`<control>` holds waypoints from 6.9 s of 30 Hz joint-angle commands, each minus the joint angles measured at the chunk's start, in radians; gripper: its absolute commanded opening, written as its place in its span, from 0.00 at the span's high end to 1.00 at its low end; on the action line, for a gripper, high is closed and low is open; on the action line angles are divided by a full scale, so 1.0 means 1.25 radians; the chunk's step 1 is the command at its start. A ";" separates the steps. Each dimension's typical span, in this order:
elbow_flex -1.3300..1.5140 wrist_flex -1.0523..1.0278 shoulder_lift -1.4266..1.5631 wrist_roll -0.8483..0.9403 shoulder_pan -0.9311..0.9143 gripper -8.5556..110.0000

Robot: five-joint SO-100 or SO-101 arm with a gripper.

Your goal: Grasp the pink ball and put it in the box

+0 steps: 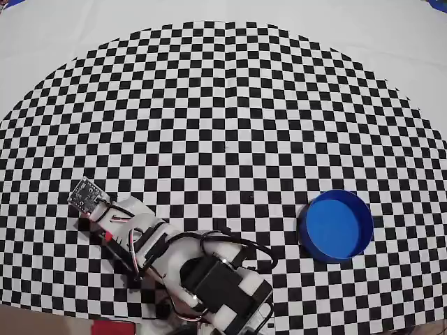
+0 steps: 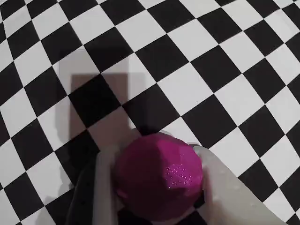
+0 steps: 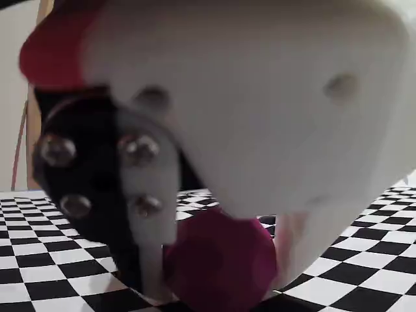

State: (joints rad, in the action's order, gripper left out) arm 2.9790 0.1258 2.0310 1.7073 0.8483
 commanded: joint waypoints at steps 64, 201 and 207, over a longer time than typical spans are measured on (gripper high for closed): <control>0.072 -0.243 0.849 -0.018 -0.619 0.93; 0.103 -0.037 0.417 -0.071 -1.560 0.93; 0.103 -0.033 0.395 -0.071 -1.560 0.93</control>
State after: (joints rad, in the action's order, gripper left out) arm 3.0986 0.0660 2.5311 1.6260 -1.0907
